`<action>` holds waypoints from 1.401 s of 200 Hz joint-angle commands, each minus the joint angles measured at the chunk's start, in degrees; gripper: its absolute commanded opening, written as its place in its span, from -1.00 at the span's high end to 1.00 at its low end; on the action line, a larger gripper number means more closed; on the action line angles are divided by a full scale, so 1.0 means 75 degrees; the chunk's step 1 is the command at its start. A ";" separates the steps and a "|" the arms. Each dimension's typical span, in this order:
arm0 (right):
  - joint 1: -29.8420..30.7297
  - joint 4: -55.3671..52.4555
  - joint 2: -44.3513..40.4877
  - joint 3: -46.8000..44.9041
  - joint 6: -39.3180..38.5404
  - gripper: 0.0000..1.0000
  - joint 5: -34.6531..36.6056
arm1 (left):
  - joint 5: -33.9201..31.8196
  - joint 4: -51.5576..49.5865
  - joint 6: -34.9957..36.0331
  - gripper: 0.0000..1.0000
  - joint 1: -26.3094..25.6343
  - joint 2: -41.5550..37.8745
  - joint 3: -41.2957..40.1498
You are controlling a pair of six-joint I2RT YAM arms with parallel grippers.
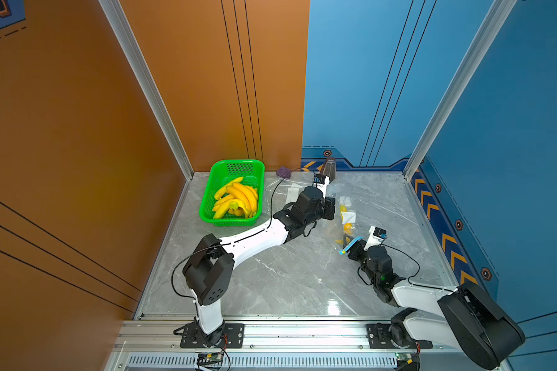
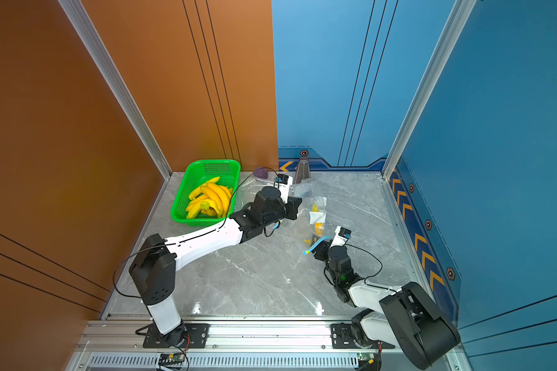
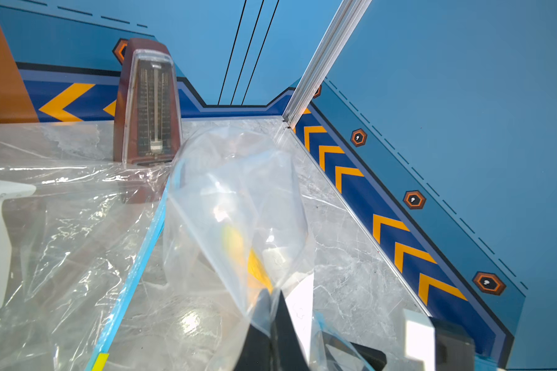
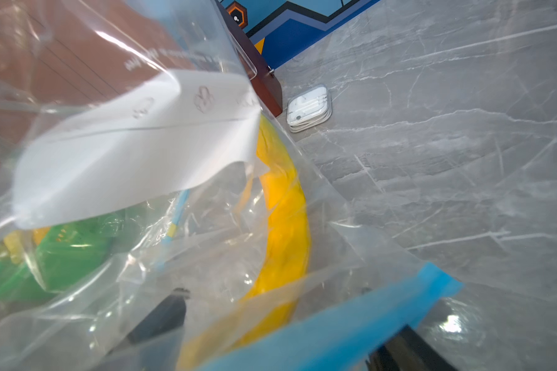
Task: Open the zip-top bag and take out the banana
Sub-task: Adjust the zipper food storage bag at the center of the board, then pick up the banana from the zipper food storage bag.
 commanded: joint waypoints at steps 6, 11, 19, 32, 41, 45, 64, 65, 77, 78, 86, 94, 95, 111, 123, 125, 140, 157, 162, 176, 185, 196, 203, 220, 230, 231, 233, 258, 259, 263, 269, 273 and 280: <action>-0.0046 -0.0295 0.0135 0.0133 -0.0022 -0.73 -0.0010 | -0.0115 0.0005 -0.0148 1.00 0.0020 0.0345 -0.0259; -0.0063 -0.0442 0.0249 0.0246 -0.0001 -0.72 -0.0029 | -0.0090 0.0034 -0.0167 1.00 0.0014 0.0371 -0.0292; -0.0070 -0.0576 0.0505 0.0356 0.0023 -0.71 -0.0071 | -0.0051 0.0103 -0.0224 1.00 0.0004 0.0406 -0.0352; -0.0114 -0.0356 0.0945 0.0438 0.0128 -0.68 -0.0207 | -0.0038 0.0179 -0.0269 1.00 -0.0034 0.0438 -0.0451; -0.0150 -0.0178 0.1199 0.0461 0.0205 -0.65 -0.0289 | -0.0034 0.0190 -0.0279 1.00 -0.0063 0.0455 -0.0505; -0.0164 -0.0246 0.1286 0.0517 0.0243 -0.63 -0.0262 | -0.0036 0.0189 -0.0276 1.00 -0.0075 0.0456 -0.0517; -0.0114 -0.1540 0.1477 0.1085 0.0374 -0.55 0.0165 | -0.0084 0.0286 -0.0309 1.00 -0.0101 0.0412 -0.0695; -0.0110 -0.1566 0.1481 0.1101 0.0377 -0.55 0.0189 | -0.0096 0.0295 -0.0309 1.00 -0.0103 0.0410 -0.0704; -0.0045 -0.1872 0.1560 0.1212 0.0415 -0.57 0.0403 | -0.0130 0.0336 -0.0327 1.00 -0.0105 0.0386 -0.0775; -0.0040 -0.1890 0.1569 0.1212 0.0415 -0.57 0.0407 | -0.0137 0.0337 -0.0324 1.00 -0.0105 0.0374 -0.0785; 0.0035 -0.2068 0.1596 0.1278 0.0414 -0.57 0.0624 | -0.0154 0.0329 -0.0322 1.00 -0.0091 0.0367 -0.0816; 0.0134 -0.2440 0.1635 0.1424 0.0404 -0.57 0.0900 | -0.0167 0.0329 -0.0321 1.00 -0.0087 0.0362 -0.0829; 0.0149 -0.2484 0.1636 0.1453 0.0398 -0.57 0.0925 | -0.0167 0.0334 -0.0321 1.00 -0.0090 0.0362 -0.0829; 0.0361 -0.2908 0.1850 0.1747 0.0267 -0.55 0.1247 | -0.0186 0.0420 -0.0357 1.00 -0.0093 0.0333 -0.0894; 0.0512 -0.3139 0.2095 0.1950 0.0237 -0.49 0.1484 | -0.0241 0.0501 -0.0385 1.00 -0.0093 0.0272 -0.0980; 0.0529 -0.3185 0.2141 0.1989 0.0248 -0.48 0.1512 | -0.0253 0.0508 -0.0381 1.00 -0.0087 0.0269 -0.0990; 0.0606 -0.3436 0.2462 0.2148 0.0425 -0.39 0.1650 | -0.0286 0.0520 -0.0368 1.00 -0.0052 0.0245 -0.1005; 0.0666 -0.3505 0.2647 0.2156 0.0632 -0.25 0.1804 | -0.0277 0.0507 -0.0365 1.00 0.0029 0.0232 -0.1011; 0.0689 -0.3535 0.2673 0.2160 0.0647 -0.19 0.1836 | -0.0295 0.0503 -0.0349 1.00 0.0060 0.0216 -0.1028; 0.0717 -0.3673 0.2639 0.2172 0.0701 0.00 0.1942 | -0.0325 0.0503 -0.0294 1.00 0.0161 0.0227 -0.1040; 0.0716 -0.3690 0.2551 0.2134 0.0719 0.13 0.1955 | -0.0342 0.0510 -0.0233 1.00 0.0222 0.0244 -0.1039; 0.0729 -0.3785 0.2351 0.2073 0.0770 0.26 0.1966 | -0.0366 0.0503 -0.0158 1.00 0.0331 0.0318 -0.1041; 0.0736 -0.3872 0.2190 0.2040 0.0800 0.33 0.1953 | -0.0355 0.0509 -0.0128 1.00 0.0407 0.0367 -0.1033; 0.0770 -0.4210 0.1700 0.2009 0.0830 0.40 0.1906 | -0.0303 0.0506 0.0044 1.00 0.0587 0.0489 -0.1029; 0.0812 -0.4459 0.1394 0.2004 0.0834 0.40 0.1880 | -0.0295 0.0503 0.0275 1.00 0.0645 0.0563 -0.1020; 0.0816 -0.4484 0.1363 0.1995 0.0830 0.40 0.1872 | -0.0290 0.0503 0.0293 1.00 0.0651 0.0568 -0.1018; 0.0819 -0.4532 0.1308 0.1988 0.0832 0.40 0.1866 | -0.0280 0.0503 0.0351 1.00 0.0670 0.0581 -0.1017; 0.0939 -0.5114 0.0651 0.1899 0.0914 0.41 0.1670 | -0.0373 0.0507 0.0854 1.00 0.0744 0.0678 -0.1002; 0.0938 -0.5134 0.0628 0.1890 0.0917 0.41 0.1662 | -0.0375 0.0516 0.0864 1.00 0.0747 0.0684 -0.1004; 0.0976 -0.5214 0.0526 0.1865 0.0931 0.41 0.1620 | -0.0406 0.0520 0.0901 1.00 0.0764 0.0709 -0.0998; 0.1011 -0.5340 0.0399 0.1837 0.0963 0.41 0.1540 | -0.0425 0.0516 0.0946 1.00 0.0784 0.0745 -0.0985; 0.1036 -0.5437 0.0321 0.1825 0.0985 0.41 0.1499 | -0.0434 0.0515 0.0975 1.00 0.0802 0.0768 -0.0962; 0.1113 -0.5594 0.0166 0.1797 0.1029 0.41 0.1448 | -0.0439 0.0521 0.1003 1.00 0.0840 0.0816 -0.0926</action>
